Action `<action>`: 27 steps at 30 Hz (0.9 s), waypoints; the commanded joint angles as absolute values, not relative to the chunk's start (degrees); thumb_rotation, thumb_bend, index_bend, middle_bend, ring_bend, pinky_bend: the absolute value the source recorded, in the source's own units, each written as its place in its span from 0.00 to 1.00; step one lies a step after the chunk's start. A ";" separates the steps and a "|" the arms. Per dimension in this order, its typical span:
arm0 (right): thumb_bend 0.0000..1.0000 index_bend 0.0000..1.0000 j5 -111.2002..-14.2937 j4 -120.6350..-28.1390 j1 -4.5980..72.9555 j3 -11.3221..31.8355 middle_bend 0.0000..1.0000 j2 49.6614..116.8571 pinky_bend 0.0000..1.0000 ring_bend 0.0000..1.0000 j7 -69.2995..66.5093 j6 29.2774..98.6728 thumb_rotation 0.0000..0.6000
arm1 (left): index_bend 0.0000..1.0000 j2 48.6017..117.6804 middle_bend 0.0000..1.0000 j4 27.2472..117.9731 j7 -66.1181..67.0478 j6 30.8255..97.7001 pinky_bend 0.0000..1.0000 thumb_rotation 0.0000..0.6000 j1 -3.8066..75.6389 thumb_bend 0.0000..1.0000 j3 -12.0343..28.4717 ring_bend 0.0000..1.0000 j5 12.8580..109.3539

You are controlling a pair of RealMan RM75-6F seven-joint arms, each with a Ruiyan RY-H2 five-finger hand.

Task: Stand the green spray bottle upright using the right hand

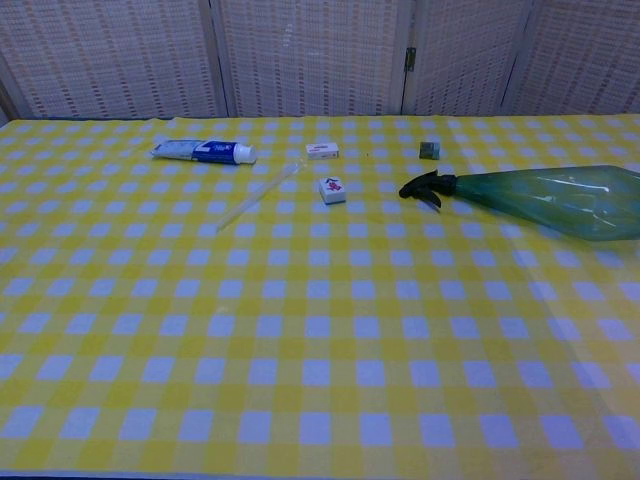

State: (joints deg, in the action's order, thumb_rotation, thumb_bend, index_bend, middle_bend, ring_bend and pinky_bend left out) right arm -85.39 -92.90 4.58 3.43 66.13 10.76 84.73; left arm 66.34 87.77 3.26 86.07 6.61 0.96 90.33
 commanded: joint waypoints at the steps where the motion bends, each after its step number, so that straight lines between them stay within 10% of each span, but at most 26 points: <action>1: 0.45 0.00 -85.30 -92.91 4.53 3.52 0.00 66.19 0.00 0.00 11.24 84.91 1.00 | 0.00 66.31 0.07 87.88 3.24 86.22 0.00 0.50 6.52 0.32 0.89 0.04 90.40; 13: 0.45 0.00 -82.82 -96.00 7.36 6.03 0.00 64.67 0.00 0.02 7.41 80.96 1.00 | 0.00 65.86 0.07 87.96 1.22 84.99 0.00 0.50 7.03 0.33 1.03 0.04 89.63; 27: 0.36 0.00 -44.02 -97.81 32.05 18.74 0.00 68.93 0.00 0.03 31.16 58.20 1.00 | 0.00 63.44 0.07 88.99 -3.78 85.40 0.00 0.51 6.42 0.33 0.91 0.04 89.33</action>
State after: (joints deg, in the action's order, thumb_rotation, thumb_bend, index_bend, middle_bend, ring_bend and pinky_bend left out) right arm -54.14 -98.79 24.79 15.97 65.42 23.05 62.56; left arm 63.63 89.07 -3.41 85.37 6.47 0.97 89.28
